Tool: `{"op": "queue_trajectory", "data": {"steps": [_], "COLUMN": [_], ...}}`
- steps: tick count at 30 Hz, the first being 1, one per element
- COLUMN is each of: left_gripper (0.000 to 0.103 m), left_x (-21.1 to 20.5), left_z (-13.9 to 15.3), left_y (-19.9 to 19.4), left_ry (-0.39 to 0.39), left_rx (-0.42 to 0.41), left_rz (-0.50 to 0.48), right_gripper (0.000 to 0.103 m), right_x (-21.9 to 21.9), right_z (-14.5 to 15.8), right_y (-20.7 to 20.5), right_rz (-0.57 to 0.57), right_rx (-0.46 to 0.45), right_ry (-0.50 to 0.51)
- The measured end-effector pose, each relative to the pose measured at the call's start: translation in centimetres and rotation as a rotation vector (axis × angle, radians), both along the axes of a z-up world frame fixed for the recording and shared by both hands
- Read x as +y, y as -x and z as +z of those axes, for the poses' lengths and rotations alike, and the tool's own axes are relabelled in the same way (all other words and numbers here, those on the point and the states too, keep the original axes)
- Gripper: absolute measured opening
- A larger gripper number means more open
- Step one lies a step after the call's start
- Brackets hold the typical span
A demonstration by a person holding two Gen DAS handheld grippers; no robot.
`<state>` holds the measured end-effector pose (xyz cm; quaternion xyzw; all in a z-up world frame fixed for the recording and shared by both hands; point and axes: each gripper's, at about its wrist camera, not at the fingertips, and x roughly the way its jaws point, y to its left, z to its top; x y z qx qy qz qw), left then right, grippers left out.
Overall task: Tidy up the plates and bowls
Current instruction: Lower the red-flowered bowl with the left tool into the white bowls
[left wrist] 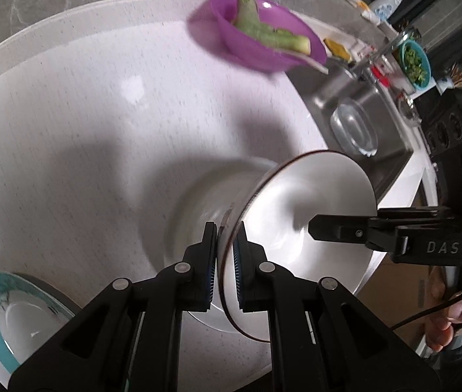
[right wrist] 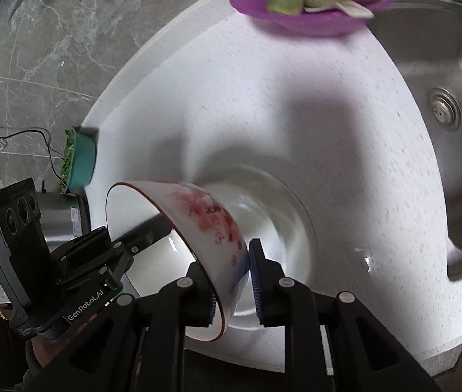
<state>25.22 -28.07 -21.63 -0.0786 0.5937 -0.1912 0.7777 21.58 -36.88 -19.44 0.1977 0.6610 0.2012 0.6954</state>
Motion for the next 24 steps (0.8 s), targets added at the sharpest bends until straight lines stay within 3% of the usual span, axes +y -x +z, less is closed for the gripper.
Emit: {"op": "queue_trajectory", "data": {"steps": [9, 24], "left_gripper": [0.01, 0.011], "left_x": [-1.4, -1.0], "left_z": [-2.0, -2.6], "left_y": [2.1, 1.4], "left_ry": [-0.039, -0.07], "left_rx": [-0.005, -0.038], "left_rz": [0.002, 0.018], "right_gripper": [0.022, 0.021], "right_x": [-0.1, 2.1], "right_z": [-1.1, -1.7], "right_y": [1.1, 1.5], "right_rz": [0.01, 0.089], "right_rx": [-0.017, -0.099], "right_ry": [0.049, 0.222]}}
